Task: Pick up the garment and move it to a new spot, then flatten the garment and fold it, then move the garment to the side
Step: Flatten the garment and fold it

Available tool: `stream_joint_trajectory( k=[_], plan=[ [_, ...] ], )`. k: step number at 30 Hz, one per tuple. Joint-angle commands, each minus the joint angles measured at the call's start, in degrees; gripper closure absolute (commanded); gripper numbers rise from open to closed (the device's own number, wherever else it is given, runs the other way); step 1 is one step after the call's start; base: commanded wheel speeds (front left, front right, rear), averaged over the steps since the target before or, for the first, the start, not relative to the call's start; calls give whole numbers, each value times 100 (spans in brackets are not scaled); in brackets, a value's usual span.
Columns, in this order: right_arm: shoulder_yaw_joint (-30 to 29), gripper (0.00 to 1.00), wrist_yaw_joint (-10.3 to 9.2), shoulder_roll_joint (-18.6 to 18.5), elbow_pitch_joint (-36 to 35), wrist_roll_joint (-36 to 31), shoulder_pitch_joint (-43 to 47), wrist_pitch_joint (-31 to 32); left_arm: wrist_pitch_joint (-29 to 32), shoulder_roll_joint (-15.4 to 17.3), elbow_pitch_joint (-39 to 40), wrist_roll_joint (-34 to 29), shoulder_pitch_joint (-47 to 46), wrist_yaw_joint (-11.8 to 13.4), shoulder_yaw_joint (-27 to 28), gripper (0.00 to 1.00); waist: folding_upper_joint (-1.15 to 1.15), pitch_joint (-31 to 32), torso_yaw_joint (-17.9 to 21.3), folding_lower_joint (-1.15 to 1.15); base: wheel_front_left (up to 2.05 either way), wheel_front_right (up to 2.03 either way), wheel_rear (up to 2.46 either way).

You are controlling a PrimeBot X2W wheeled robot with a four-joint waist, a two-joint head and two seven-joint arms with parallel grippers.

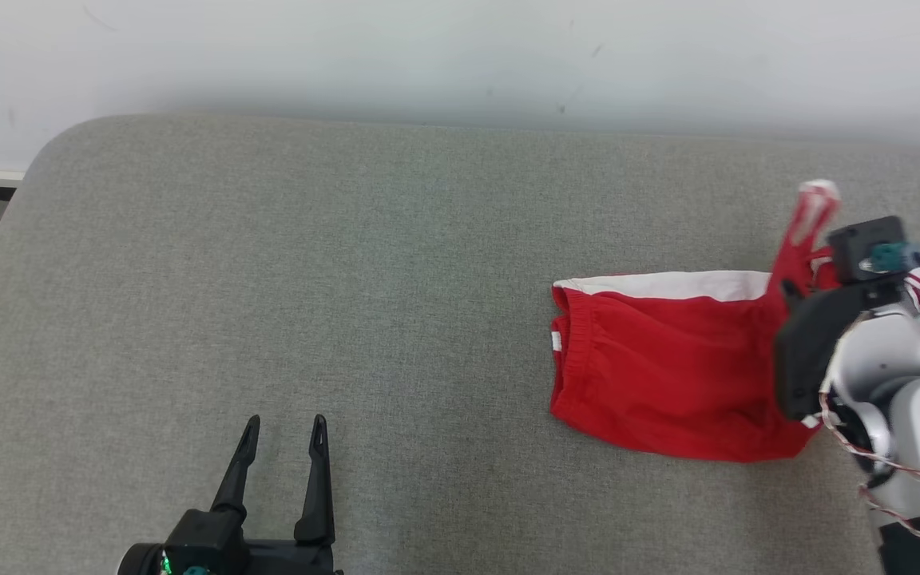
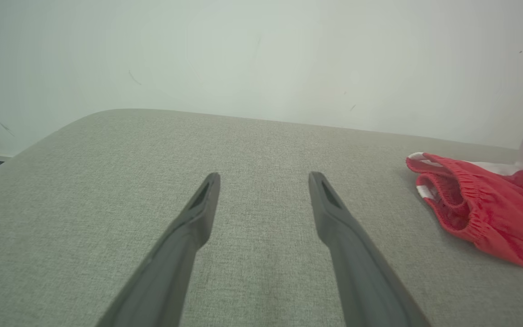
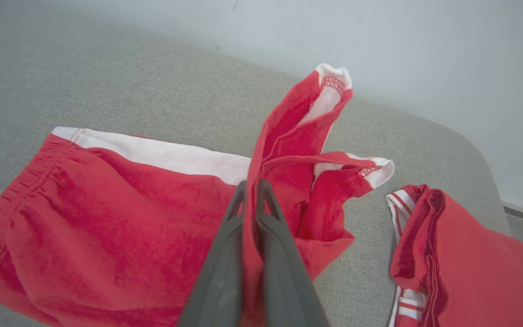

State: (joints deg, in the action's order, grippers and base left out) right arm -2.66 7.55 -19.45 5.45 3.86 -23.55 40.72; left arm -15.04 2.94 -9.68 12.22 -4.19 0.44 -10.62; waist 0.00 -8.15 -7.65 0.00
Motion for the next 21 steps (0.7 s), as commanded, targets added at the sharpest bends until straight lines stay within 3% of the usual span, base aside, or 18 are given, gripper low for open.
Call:
stream_joint_trajectory(
  k=[1,11,21],
  plan=[
    [257,100,-17,81,-26,78,-103,22,-15,-7,-21,22,47,-18,-4,0,0,26,-25,0,0,0,0],
    [1492,100,-17,486,531,302,-408,3,-15,-8,-40,114,56,31,-71,0,0,58,-145,0,0,0,0],
    [2230,100,-17,746,1187,498,-500,-225,-15,-8,-46,132,81,48,-69,0,0,52,-198,0,0,0,0]
  ],
)
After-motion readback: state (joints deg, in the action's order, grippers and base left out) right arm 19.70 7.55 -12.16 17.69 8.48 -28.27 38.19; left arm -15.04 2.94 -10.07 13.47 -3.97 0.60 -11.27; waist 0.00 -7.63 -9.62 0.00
